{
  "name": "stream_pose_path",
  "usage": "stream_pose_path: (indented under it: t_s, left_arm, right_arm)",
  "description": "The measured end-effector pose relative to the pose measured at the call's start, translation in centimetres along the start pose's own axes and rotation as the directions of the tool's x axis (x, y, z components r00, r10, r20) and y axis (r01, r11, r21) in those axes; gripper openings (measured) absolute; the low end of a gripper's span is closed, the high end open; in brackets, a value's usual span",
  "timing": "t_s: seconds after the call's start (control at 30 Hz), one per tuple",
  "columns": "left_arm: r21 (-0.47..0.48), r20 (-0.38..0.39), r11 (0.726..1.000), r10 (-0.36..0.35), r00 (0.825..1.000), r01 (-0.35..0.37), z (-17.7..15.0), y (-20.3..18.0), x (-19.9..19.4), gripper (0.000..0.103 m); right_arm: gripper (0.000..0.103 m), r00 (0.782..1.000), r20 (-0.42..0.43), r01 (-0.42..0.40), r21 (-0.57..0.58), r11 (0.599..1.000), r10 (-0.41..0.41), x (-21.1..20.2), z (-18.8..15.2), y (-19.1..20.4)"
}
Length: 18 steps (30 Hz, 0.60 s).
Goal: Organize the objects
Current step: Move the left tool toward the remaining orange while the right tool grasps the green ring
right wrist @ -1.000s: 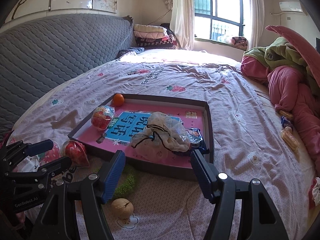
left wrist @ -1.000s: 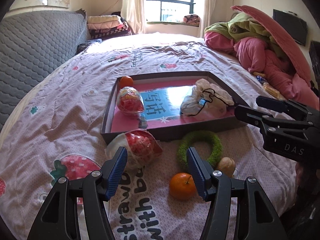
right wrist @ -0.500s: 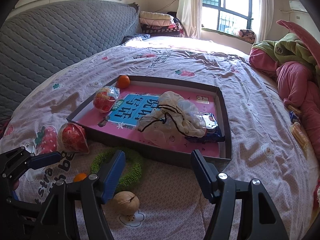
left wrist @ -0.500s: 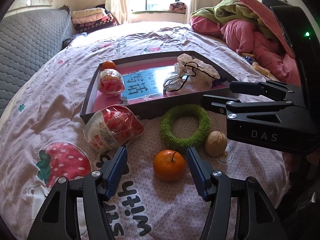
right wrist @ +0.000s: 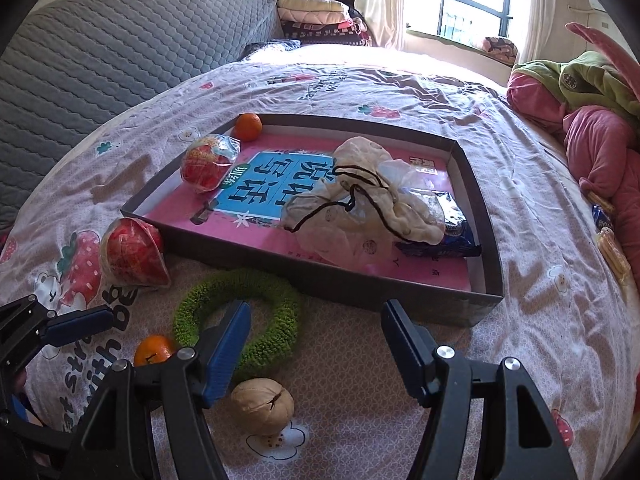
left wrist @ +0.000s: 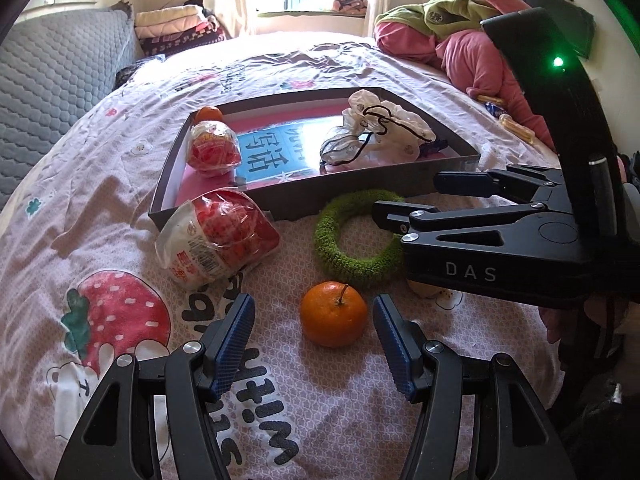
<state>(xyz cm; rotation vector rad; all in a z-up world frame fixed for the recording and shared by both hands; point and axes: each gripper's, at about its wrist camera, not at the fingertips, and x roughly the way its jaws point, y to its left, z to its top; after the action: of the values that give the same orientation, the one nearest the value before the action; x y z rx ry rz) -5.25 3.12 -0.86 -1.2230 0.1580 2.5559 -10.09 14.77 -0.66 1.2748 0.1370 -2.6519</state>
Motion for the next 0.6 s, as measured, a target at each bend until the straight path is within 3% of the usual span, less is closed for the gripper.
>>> stream_pose_path:
  t_s: [0.43,0.6]
  left_arm:
    - [0.006,-0.007,1.0,0.013,1.0,-0.013,-0.1,-0.4,0.7,0.063]
    - [0.006,-0.017,1.0,0.021,1.0,-0.02,-0.1,-0.5,1.3,0.063]
  right_arm:
    - [0.056,0.997,-0.071,0.022,0.024,0.999,-0.021,2.1,0.0,0.6]
    - [0.039,0.997,-0.071,0.015,0.004,1.0,-0.015,2.1,0.0,1.2]
